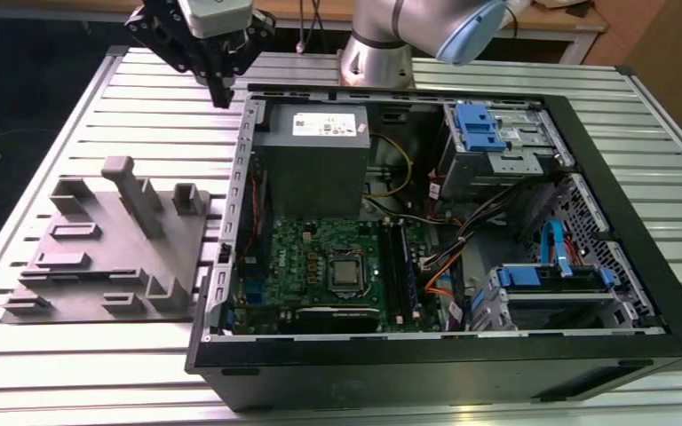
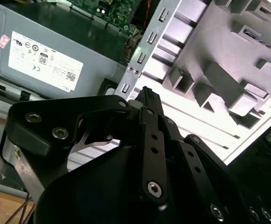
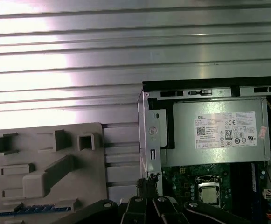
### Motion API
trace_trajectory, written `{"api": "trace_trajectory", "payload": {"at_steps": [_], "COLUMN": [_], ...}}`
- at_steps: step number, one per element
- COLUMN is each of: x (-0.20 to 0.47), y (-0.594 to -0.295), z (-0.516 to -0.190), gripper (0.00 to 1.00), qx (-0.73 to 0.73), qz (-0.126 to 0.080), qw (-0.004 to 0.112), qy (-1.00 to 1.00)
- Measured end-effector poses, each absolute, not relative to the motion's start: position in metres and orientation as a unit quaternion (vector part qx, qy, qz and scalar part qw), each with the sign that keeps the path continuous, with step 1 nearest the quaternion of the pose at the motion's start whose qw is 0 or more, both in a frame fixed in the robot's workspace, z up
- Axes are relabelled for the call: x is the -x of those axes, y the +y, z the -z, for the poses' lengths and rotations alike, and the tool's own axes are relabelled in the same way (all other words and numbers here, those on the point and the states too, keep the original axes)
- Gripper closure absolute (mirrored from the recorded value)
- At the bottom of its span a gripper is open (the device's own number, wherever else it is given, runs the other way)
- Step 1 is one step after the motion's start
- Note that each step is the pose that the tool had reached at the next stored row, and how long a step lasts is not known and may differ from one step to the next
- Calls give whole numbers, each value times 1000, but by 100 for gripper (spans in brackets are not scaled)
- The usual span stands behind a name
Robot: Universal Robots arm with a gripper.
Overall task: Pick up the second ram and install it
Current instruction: 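Reach for the second ram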
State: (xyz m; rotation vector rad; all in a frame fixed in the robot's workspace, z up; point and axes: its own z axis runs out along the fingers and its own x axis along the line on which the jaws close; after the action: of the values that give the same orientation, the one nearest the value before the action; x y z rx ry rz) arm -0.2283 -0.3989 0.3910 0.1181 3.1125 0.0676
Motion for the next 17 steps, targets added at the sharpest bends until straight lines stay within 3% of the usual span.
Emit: {"api": "trace_trajectory", "payload": {"at_steps": [17], "x": [273], "y": [-399], "z": [-389], "gripper": [93], "qx": [-38], "qz": [-22], "qw": [13], "qy": [999]}}
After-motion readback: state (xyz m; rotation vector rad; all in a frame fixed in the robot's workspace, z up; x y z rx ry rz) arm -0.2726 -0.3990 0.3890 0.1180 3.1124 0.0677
